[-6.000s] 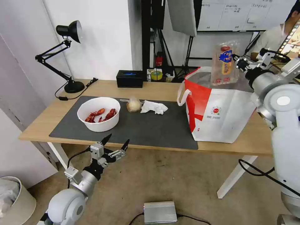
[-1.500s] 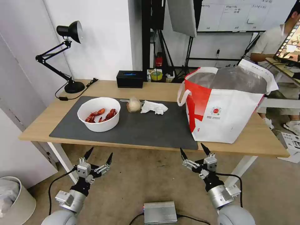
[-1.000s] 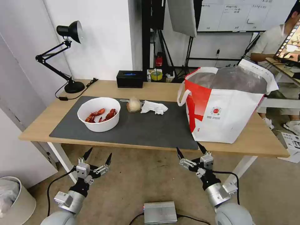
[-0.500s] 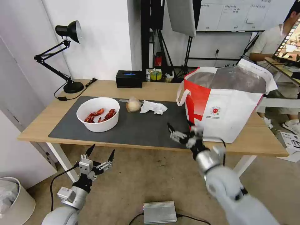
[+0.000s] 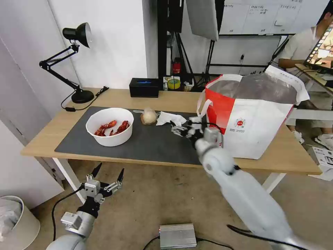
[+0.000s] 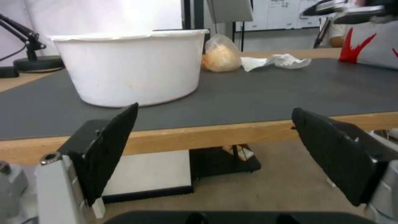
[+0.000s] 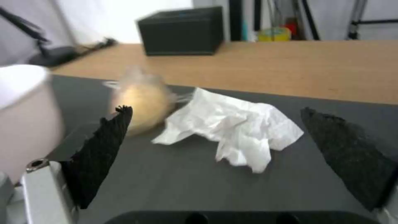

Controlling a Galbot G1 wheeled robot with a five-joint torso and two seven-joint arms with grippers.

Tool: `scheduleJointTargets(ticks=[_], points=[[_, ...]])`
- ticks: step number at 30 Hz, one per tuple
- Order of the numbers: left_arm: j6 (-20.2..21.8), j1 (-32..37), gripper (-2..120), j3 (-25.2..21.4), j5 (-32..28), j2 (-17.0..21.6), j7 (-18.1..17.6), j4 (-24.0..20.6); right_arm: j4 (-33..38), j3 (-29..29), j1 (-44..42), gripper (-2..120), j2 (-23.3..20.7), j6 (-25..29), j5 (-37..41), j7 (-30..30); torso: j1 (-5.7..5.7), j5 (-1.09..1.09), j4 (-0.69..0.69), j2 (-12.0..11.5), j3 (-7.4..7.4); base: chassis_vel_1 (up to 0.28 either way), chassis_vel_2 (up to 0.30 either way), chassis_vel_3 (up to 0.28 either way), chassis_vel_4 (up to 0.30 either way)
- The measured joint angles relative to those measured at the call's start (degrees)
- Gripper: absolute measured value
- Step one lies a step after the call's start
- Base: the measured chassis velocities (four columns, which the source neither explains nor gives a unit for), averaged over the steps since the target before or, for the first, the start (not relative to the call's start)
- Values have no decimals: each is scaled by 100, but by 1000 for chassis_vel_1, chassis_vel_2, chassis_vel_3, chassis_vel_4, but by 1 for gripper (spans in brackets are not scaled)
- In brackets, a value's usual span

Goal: Pick up the trash from the table and place it into the takeout bag.

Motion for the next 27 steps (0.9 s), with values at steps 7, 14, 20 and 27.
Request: scheduleJointTargets(ticks=[7,14,20,27], points=[[4,68,100,-26,3,-5,-15,-59,-1128,-202,811,100,625,-452,134,458,0,-1,1,0,-1,0,0,0,0],[5,95,100,-29,4,-5,-19,-63,-1769,-220,1105,100,935,-561,186,487,-1,0,0,0,-1,0,0,0,0],[5,126,100,-37,7,-16,-21,-89,-2444,-166,1383,100,1276,-659,182,495,-1,0,0,0,0,0,0,0,0],[0,121,100,-51,4,8,-23,-88,-3095,-62,1657,100,1631,-771,74,443,-1,1,0,0,-1,0,0,0,0]])
